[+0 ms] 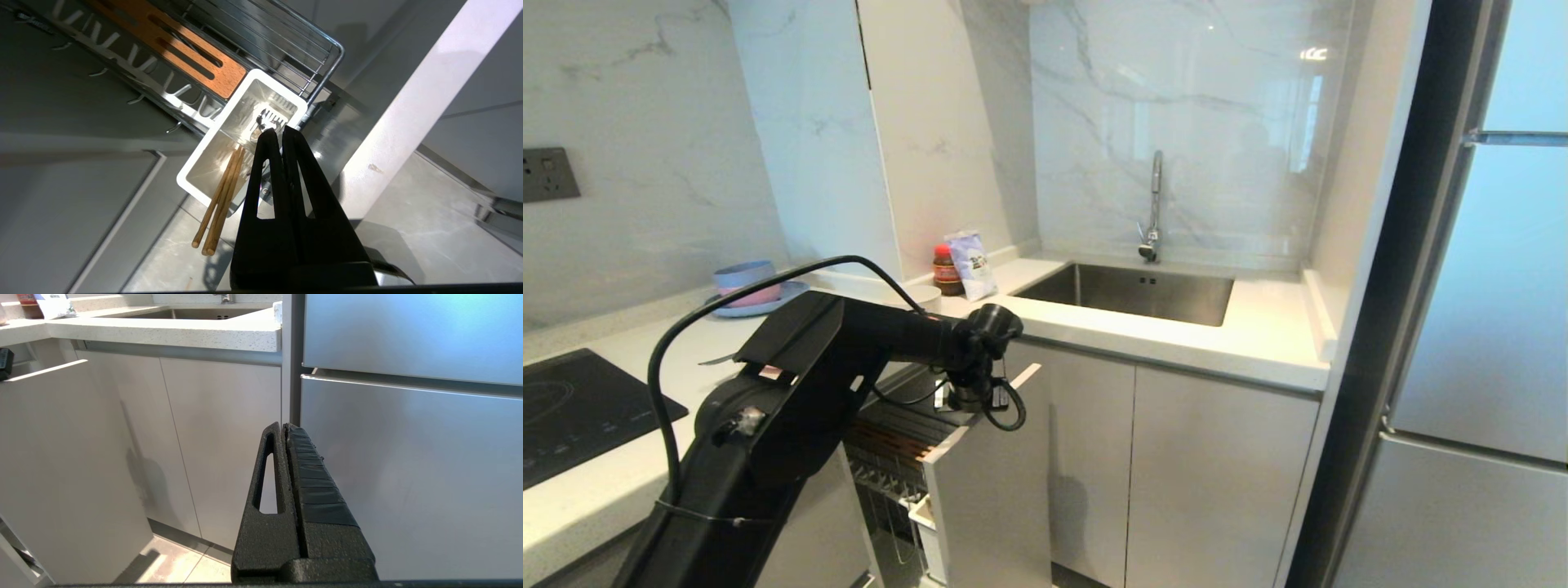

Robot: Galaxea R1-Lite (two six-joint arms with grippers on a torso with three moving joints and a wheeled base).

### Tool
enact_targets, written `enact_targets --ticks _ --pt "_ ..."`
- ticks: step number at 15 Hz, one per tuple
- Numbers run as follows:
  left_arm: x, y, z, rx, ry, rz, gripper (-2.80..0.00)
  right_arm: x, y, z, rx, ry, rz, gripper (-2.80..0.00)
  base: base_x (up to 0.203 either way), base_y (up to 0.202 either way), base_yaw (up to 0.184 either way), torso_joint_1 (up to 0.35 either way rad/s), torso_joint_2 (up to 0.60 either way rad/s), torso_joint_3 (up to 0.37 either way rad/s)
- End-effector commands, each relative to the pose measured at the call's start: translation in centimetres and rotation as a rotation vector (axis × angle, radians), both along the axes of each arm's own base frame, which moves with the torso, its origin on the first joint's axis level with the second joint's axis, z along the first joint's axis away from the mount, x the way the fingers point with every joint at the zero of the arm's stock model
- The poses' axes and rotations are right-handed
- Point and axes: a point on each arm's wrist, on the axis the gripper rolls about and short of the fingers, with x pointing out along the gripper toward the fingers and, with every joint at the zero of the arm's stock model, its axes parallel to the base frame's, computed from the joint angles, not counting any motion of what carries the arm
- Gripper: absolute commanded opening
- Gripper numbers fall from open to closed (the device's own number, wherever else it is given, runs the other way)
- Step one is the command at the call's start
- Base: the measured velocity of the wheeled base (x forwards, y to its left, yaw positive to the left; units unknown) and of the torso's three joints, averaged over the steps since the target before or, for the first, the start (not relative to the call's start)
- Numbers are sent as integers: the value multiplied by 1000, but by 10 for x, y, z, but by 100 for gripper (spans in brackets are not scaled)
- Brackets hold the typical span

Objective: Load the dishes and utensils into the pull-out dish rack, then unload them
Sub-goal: Open the cupboard

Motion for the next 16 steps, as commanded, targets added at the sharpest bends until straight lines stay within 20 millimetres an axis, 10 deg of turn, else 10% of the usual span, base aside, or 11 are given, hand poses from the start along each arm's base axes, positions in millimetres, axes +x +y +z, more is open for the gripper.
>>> enact_targets --ticks 1,16 --pt "-8 -15 5 -18 -13 -8 -280 0 0 0 0 -1 0 -280 0 0 0 0 0 0" --pt "-66 -84 18 -264 112 -179 -280 0 0 0 0 -1 0 -280 0 0 0 0 0 0"
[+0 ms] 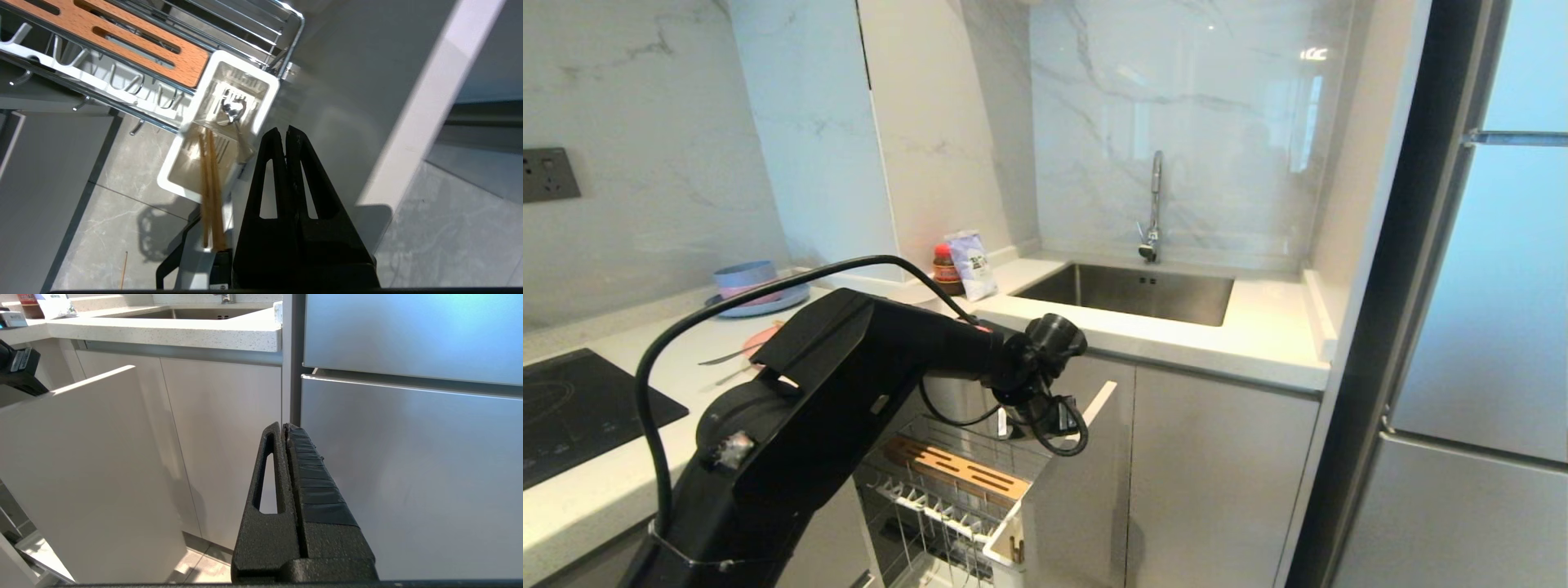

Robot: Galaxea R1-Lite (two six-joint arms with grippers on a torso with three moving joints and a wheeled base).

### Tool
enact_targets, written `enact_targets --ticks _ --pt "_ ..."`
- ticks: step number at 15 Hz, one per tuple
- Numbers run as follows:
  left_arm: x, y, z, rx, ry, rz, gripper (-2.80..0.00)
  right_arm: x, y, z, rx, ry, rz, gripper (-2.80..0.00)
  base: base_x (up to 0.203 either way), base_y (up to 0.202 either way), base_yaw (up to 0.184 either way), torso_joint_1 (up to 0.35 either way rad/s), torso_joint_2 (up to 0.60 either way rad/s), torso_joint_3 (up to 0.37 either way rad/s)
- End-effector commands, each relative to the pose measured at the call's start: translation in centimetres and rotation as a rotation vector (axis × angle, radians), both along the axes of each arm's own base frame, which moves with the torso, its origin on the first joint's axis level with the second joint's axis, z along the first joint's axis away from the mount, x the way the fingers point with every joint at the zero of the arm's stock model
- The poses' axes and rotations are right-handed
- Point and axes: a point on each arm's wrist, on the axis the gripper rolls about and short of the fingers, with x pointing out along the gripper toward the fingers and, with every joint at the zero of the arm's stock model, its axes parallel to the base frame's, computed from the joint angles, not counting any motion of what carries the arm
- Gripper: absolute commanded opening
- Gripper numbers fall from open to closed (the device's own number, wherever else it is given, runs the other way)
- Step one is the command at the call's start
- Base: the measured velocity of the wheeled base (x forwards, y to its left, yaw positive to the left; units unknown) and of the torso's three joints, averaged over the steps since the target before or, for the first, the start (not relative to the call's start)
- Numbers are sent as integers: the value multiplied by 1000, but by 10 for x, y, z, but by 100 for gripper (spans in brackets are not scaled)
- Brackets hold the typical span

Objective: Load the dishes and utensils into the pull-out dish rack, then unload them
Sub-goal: Open the cupboard, then pick up the chopsticks and place it in the cupboard

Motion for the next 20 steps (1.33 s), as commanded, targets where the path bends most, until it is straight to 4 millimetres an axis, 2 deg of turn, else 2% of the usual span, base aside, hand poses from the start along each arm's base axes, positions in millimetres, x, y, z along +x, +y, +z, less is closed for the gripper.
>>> enact_targets --ticks 1,6,9,12,16,20 --pt "-9 -9 1 -3 10 -26 -280 0 0 0 0 -1 1 -280 0 0 0 0 0 0" --pt "-29 -28 -7 7 40 -83 -280 0 0 0 0 -1 1 -280 0 0 0 0 0 0" --pt "-31 -29 -8 7 46 -87 -280 0 0 0 0 -1 -1 -280 0 0 0 0 0 0" --pt "-31 -27 5 -7 24 -85 -280 0 0 0 0 -1 -1 -280 0 0 0 0 0 0" --pt "-24 -15 15 5 -13 -42 -280 0 0 0 0 -1 -1 -280 0 0 0 0 0 0" --pt "-10 12 45 13 -104 40 -280 0 0 0 0 -1 0 -280 0 0 0 0 0 0"
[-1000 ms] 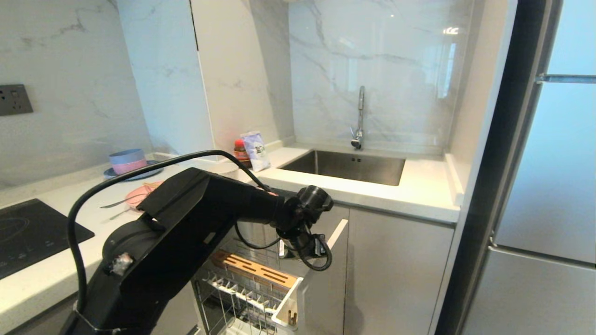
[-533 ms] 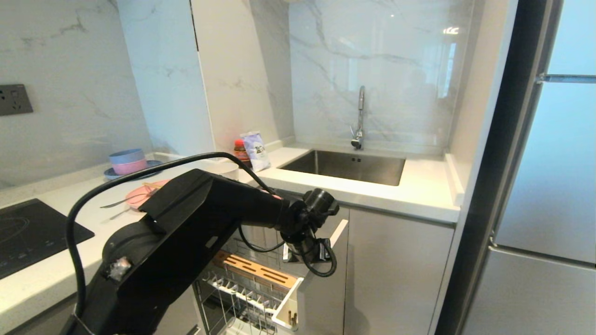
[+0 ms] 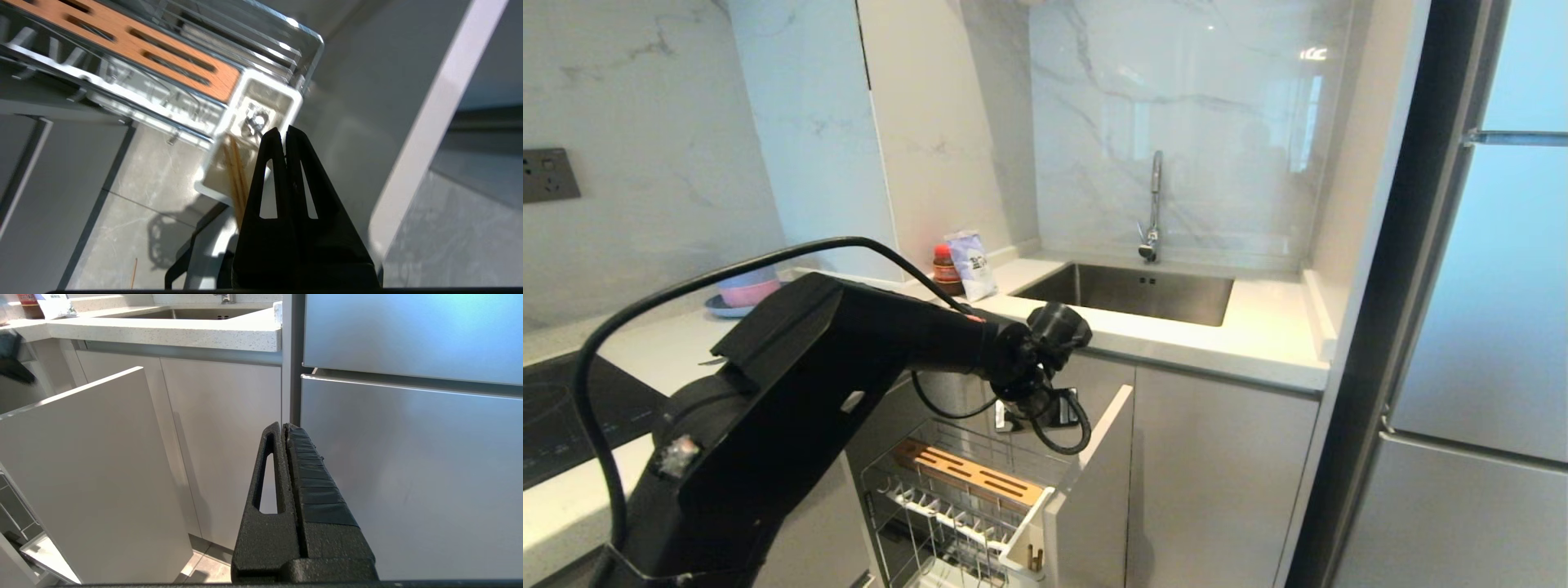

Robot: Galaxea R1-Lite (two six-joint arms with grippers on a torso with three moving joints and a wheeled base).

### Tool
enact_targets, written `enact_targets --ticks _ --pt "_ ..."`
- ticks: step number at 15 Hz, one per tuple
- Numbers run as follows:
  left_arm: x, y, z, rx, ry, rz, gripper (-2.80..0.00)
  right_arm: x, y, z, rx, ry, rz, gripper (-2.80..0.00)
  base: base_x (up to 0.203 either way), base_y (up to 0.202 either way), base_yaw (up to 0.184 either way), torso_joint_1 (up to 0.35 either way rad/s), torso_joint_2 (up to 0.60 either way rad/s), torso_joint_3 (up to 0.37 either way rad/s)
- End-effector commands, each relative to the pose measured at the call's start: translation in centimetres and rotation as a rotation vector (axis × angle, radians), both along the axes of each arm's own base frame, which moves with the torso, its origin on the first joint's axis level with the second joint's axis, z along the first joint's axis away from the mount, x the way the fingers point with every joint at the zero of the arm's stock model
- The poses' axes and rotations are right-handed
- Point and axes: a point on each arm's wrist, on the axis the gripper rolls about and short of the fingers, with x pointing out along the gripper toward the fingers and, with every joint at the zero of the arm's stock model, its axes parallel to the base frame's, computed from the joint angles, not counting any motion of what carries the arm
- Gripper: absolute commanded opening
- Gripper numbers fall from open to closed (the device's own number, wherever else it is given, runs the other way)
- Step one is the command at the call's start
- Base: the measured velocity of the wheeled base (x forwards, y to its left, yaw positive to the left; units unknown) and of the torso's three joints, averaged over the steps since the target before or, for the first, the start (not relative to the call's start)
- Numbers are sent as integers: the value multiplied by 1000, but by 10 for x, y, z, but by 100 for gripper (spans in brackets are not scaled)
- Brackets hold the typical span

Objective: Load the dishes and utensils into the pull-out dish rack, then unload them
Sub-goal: Pick up the chopsticks and place it in the cupboard

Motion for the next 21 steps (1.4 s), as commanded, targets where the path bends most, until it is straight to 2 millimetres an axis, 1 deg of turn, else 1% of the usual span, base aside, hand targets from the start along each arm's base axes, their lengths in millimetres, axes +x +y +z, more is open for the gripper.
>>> enact_targets --ticks 1,3,4,5,8,9,10,12,13,14,16,17,18,20,21 --pt "4 17 30 -29 -61 41 -280 0 0 0 0 -1 0 -280 0 0 0 0 0 0" --pt "2 31 63 -64 -126 60 -280 0 0 0 0 -1 0 -280 0 0 0 0 0 0" --pt "-1 40 83 -88 -166 71 -280 0 0 0 0 -1 0 -280 0 0 0 0 0 0" --pt "-7 50 108 -119 -215 85 -280 0 0 0 0 -1 0 -280 0 0 0 0 0 0" --pt "-31 89 178 -200 -364 142 -280 0 0 -1 0 0 1 -280 0 0 0 0 0 0" --pt "-39 99 195 -217 -401 157 -280 0 0 0 0 -1 0 -280 0 0 0 0 0 0" --pt "-54 110 216 -240 -447 166 -280 0 0 0 0 -1 1 -280 0 0 0 0 0 0" --pt "-88 129 252 -281 -518 170 -280 0 0 0 0 -1 0 -280 0 0 0 0 0 0" --pt "-110 140 270 -307 -559 166 -280 0 0 0 0 -1 0 -280 0 0 0 0 0 0" --pt "-136 152 289 -332 -610 155 -280 0 0 0 0 -1 0 -280 0 0 0 0 0 0" --pt "-187 181 318 -360 -719 130 -280 0 0 0 0 -1 1 -280 0 0 0 0 0 0" --pt "-213 198 327 -355 -774 118 -280 0 0 0 0 -1 0 -280 0 0 0 0 0 0" --pt "-237 213 331 -335 -820 106 -280 0 0 0 0 -1 0 -280 0 0 0 0 0 0" --pt "-284 235 328 -232 -904 58 -280 0 0 0 0 -1 1 -280 0 0 0 0 0 0" --pt "-305 243 323 -169 -938 29 -280 0 0 0 0 -1 0 -280 0 0 0 0 0 0"
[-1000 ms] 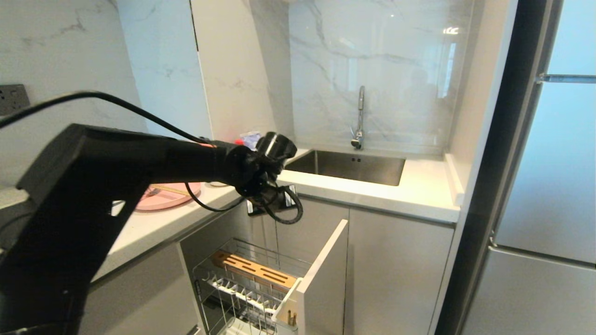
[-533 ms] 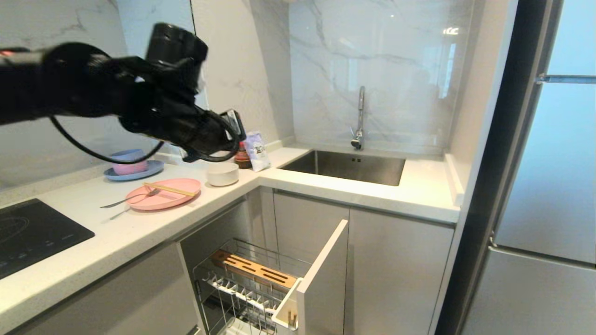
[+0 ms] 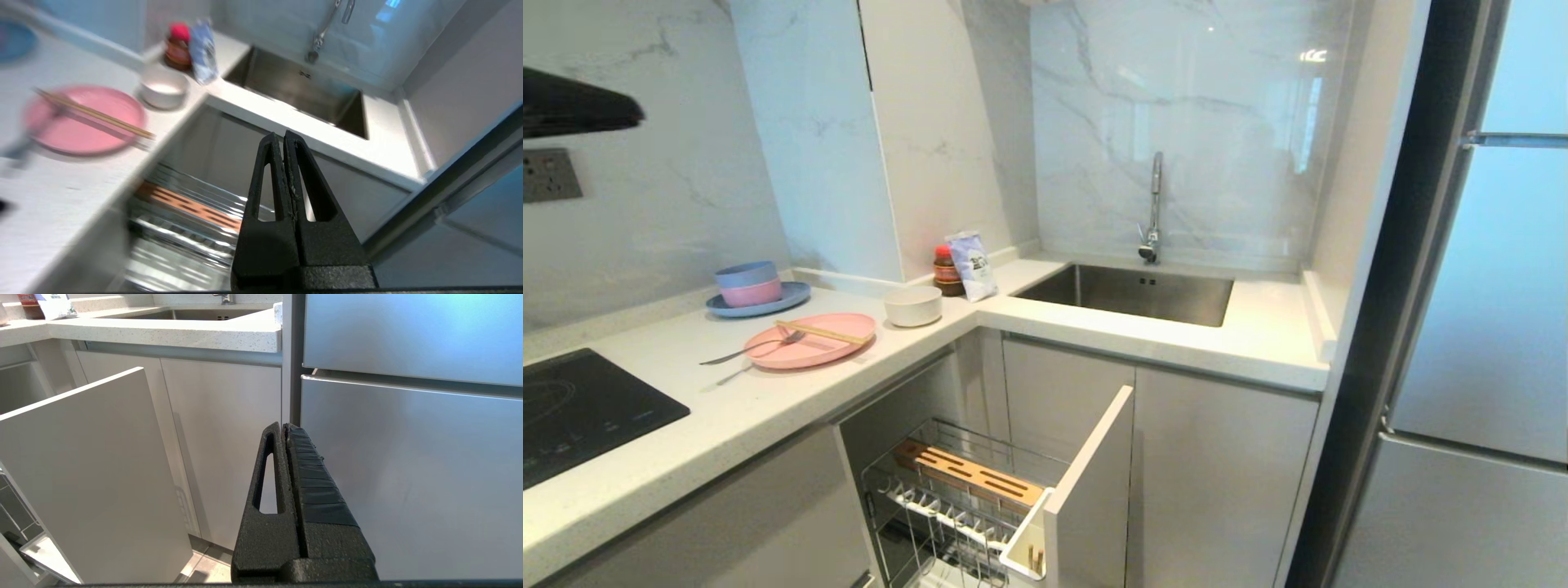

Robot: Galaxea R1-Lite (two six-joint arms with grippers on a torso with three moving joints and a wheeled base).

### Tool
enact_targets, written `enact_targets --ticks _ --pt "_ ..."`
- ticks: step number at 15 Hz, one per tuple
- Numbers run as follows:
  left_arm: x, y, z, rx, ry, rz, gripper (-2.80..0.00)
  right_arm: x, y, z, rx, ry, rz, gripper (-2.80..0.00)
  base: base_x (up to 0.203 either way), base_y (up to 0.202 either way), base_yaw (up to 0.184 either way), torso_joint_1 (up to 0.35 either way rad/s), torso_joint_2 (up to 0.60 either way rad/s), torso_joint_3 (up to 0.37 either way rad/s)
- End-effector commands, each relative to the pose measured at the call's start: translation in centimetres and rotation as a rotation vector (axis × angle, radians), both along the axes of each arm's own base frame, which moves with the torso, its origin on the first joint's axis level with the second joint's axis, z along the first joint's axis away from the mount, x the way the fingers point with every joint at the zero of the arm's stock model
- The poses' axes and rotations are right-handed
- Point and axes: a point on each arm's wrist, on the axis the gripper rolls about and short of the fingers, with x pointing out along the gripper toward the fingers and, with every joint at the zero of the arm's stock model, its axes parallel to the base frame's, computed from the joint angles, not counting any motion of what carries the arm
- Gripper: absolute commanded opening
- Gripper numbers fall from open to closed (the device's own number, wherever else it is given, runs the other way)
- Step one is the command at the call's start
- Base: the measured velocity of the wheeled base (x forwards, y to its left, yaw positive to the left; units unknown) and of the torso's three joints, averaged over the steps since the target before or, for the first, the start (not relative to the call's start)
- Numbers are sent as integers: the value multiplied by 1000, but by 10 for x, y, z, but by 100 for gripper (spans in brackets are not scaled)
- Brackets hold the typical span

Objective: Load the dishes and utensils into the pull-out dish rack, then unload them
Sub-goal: Pick up the chopsticks and place it in the cupboard

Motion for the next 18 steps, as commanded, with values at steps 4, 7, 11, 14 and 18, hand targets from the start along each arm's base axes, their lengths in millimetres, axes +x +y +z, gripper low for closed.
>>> enact_targets --ticks 4,7,11,14,18 --pt "-144 29 -43 193 -209 76 -280 0 0 0 0 -1 0 -280 0 0 0 0 0 0" --pt "-198 23 -111 262 -266 92 -280 0 0 0 0 -1 0 -280 0 0 0 0 0 0" --pt "-179 23 -176 272 -265 147 -280 0 0 0 0 -1 0 -280 0 0 0 0 0 0" --pt "-148 27 -208 276 -344 187 -280 0 0 0 0 -1 0 -280 0 0 0 0 0 0" --pt "-125 30 -275 308 -292 195 -280 0 0 0 0 -1 0 -280 0 0 0 0 0 0"
